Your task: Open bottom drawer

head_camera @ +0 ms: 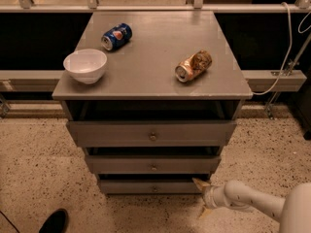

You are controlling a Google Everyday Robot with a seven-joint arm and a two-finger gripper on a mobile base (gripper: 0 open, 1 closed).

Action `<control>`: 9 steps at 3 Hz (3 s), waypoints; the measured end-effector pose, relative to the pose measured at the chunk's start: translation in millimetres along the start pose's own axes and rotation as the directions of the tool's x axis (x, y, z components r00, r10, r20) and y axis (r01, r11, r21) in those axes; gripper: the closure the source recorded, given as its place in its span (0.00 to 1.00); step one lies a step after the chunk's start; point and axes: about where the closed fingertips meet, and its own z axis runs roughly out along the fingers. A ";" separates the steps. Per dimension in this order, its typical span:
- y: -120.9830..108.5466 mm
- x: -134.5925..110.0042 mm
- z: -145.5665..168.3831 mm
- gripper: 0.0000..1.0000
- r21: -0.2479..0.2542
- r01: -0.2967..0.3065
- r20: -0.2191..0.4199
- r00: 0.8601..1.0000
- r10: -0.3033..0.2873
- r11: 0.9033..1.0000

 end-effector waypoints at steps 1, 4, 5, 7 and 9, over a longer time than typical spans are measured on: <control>-23.5 13.8 11.5 0.00 0.008 0.003 -0.006 1.000 -0.003 1.000; -41.3 37.4 66.3 0.18 0.037 -0.022 -0.022 1.000 0.023 0.999; -43.8 28.4 70.5 0.32 0.030 -0.025 0.007 1.000 0.024 0.999; -3.3 -10.9 47.4 0.29 -0.026 -0.037 0.064 0.997 0.039 0.999; 74.7 -46.2 12.3 0.36 -0.126 -0.130 0.093 0.985 0.142 0.984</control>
Offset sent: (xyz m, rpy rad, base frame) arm 0.0737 -0.0128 -0.0458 -0.0283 -0.0351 -0.0503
